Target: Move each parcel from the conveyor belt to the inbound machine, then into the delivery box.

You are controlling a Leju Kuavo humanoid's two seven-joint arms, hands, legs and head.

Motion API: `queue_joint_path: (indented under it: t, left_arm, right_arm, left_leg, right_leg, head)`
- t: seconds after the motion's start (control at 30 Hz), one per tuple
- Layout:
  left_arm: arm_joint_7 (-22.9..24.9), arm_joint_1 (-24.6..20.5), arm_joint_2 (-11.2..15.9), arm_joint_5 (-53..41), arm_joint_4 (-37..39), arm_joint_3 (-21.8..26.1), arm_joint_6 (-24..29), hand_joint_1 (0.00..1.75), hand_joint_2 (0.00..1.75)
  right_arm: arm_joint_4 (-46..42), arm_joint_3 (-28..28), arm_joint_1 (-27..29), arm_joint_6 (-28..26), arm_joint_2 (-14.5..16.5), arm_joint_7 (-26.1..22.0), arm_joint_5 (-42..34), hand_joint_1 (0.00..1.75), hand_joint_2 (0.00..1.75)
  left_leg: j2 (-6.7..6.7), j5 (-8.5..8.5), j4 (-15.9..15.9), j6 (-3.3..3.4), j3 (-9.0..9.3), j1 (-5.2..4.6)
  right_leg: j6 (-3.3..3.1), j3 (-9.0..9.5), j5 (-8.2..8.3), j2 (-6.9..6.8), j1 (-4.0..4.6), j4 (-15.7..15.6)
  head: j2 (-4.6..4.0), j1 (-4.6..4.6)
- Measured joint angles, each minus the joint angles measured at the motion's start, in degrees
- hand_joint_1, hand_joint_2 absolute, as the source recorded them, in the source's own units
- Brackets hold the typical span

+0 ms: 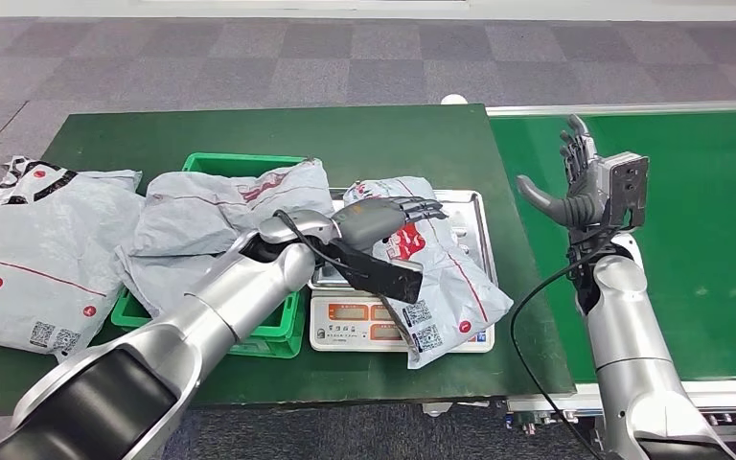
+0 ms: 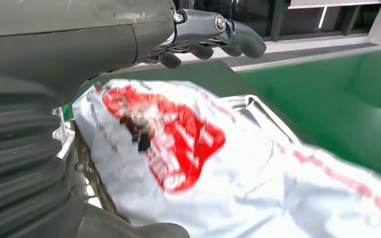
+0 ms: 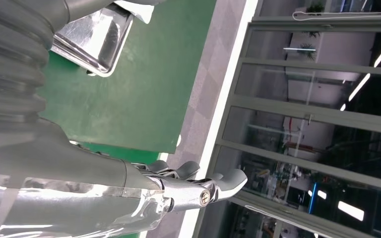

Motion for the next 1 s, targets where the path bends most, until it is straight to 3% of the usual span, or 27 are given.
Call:
queue_joint_path:
  t: [0.13, 0.5, 0.7, 1.0]
  left_arm:
    - [-0.2, 1.9, -0.2, -1.6, 0.7, -2.0, 3.8, 0.00, 1.75]
    - [-0.5, 3.2, -0.8, -2.6, 1.7, -3.9, 6.3, 0.00, 1.75]
    - [0.5, 5.7, -1.9, -5.7, 1.7, -5.8, 13.5, 0.00, 1.75]
    - [1.3, 9.0, -4.3, -9.5, 3.2, -10.3, 16.5, 0.00, 1.75]
  right_arm:
    - [0.1, 0.6, 0.0, 0.0, 0.0, -0.1, -0.2, 0.00, 1.75]
    - [0.3, 1.2, -0.1, -0.1, 0.0, -0.2, -0.3, 0.00, 1.75]
    - [-0.4, 1.2, 0.9, 0.0, -0.5, -0.2, -1.3, 0.00, 1.75]
    - [-1.6, 1.2, 1.8, -0.6, -0.6, -0.3, -1.3, 0.00, 1.75]
  left_leg:
    - [-0.01, 0.00, 0.0, 0.00, -0.01, 0.00]
    - [-0.01, 0.01, 0.0, 0.00, 0.00, 0.00]
    - [-0.01, -0.03, 0.0, 0.02, 0.00, -0.01]
    - [0.00, -0.05, 0.0, 0.04, 0.00, -0.01]
  right_leg:
    - [0.00, 0.00, 0.00, -0.01, 0.00, 0.0]
    - [0.00, 0.00, 0.00, -0.02, 0.00, 0.0]
    - [0.01, 0.00, -0.01, -0.01, -0.01, 0.0]
    - [0.01, 0.00, -0.02, -0.01, -0.01, 0.0]
  head:
    - [0.00, 0.00]
    - [0.00, 0.00]
    - [0.00, 0.00]
    - [0.00, 0.00]
